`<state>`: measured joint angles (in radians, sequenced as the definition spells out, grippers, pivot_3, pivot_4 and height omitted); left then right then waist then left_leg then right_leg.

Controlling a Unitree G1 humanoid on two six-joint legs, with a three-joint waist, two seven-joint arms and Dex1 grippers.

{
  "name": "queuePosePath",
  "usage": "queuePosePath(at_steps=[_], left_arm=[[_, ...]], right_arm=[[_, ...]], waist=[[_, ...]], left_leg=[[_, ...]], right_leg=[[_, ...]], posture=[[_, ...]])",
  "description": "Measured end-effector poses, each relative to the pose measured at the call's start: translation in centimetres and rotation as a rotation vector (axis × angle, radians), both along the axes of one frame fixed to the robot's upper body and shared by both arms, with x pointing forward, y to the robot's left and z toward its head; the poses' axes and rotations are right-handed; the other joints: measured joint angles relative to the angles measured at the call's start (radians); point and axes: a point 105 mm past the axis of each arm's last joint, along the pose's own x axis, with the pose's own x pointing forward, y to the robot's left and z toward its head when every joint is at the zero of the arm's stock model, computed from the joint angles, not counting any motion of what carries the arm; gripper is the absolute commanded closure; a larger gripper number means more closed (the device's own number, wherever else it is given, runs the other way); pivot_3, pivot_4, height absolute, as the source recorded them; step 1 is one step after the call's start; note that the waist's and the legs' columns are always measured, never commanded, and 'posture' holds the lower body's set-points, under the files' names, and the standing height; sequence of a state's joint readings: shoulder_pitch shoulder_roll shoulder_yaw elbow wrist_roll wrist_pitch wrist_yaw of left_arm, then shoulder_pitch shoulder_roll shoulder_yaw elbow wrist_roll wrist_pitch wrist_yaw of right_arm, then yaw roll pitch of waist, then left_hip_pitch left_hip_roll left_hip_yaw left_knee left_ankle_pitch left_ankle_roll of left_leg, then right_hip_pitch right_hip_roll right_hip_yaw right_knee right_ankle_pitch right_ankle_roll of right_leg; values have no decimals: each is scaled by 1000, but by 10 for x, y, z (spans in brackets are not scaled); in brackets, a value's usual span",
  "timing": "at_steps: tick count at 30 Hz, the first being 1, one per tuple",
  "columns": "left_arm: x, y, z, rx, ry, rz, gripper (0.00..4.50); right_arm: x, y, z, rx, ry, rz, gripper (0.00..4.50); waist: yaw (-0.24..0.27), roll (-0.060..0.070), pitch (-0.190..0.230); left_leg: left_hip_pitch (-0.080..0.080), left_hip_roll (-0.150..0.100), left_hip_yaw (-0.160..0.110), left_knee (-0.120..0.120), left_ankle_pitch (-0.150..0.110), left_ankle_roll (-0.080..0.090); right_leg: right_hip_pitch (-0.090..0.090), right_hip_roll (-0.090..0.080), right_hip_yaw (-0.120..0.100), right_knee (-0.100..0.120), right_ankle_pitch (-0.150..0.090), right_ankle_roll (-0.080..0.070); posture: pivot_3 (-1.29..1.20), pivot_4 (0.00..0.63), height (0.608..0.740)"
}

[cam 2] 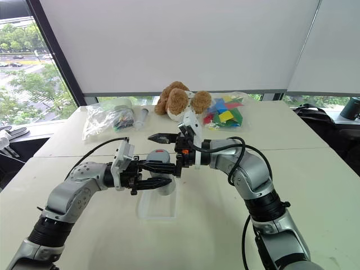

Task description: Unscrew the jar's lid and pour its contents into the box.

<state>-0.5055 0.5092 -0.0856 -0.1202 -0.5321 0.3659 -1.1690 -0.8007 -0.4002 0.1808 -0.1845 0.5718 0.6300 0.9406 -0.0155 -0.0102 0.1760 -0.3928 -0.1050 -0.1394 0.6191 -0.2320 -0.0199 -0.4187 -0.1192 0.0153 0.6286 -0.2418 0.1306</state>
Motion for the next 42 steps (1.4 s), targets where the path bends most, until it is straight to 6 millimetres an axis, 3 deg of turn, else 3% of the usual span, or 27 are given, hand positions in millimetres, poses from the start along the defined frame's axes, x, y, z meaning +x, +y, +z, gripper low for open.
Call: queuePosePath(at_steps=[12, 32, 36, 42], left_arm=[[1, -1, -1, 5, 6, 9, 2397], [3, 3, -4, 29, 12, 32, 2397], [1, 3, -4, 34, 9, 19, 2397], [-1, 4, -7, 37, 17, 11, 2397]], right_arm=[[4, -8, -4, -18, -7, 22, 59], [8, -47, -13, -57, 85, -12, 59], [7, -59, -4, -10, 107, -18, 59], [-6, -47, 5, -2, 110, 52, 59]], waist=[[1, 0, 0], [3, 0, 0], [3, 0, 0], [1, 0, 0]], left_leg=[[0, 0, 0, 0, 0, 0], [0, 0, 0, 0, 0, 0], [0, 0, 0, 0, 0, 0], [0, 0, 0, 0, 0, 0]], right_leg=[[0, 0, 0, 0, 0, 0], [0, 0, 0, 0, 0, 0], [0, 0, 0, 0, 0, 0], [0, 0, 0, 0, 0, 0]], posture=[[0, 150, 740], [0, 150, 740], [0, 150, 740], [0, 150, 740]])
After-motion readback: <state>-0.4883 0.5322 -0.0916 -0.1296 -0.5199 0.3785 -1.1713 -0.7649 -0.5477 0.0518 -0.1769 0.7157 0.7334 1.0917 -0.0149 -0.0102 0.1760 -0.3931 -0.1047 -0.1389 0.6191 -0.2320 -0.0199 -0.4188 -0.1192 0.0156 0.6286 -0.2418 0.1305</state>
